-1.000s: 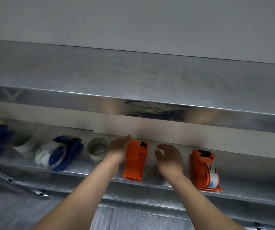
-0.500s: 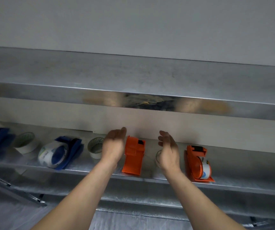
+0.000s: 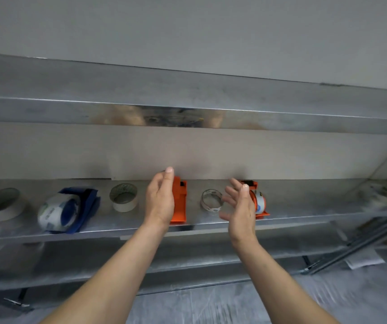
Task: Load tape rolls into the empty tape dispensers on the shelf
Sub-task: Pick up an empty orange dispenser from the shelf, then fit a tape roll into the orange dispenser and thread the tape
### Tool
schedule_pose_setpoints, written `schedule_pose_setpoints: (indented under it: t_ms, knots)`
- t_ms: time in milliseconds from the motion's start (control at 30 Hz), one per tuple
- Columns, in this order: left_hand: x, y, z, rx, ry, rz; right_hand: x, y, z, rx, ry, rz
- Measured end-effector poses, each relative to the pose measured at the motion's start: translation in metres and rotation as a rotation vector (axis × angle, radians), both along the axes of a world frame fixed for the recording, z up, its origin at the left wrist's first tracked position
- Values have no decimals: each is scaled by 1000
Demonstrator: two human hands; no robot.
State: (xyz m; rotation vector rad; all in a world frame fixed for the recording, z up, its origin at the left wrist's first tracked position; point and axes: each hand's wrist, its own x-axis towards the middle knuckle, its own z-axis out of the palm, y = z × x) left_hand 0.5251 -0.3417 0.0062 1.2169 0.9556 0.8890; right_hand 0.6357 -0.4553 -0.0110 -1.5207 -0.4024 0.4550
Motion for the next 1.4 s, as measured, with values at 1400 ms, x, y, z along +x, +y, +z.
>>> schedule_pose_setpoints:
  t_ms: [1400]
  knots:
    - [301,-383,42,114,-114,-455,254,-413,35,97,-35,-485]
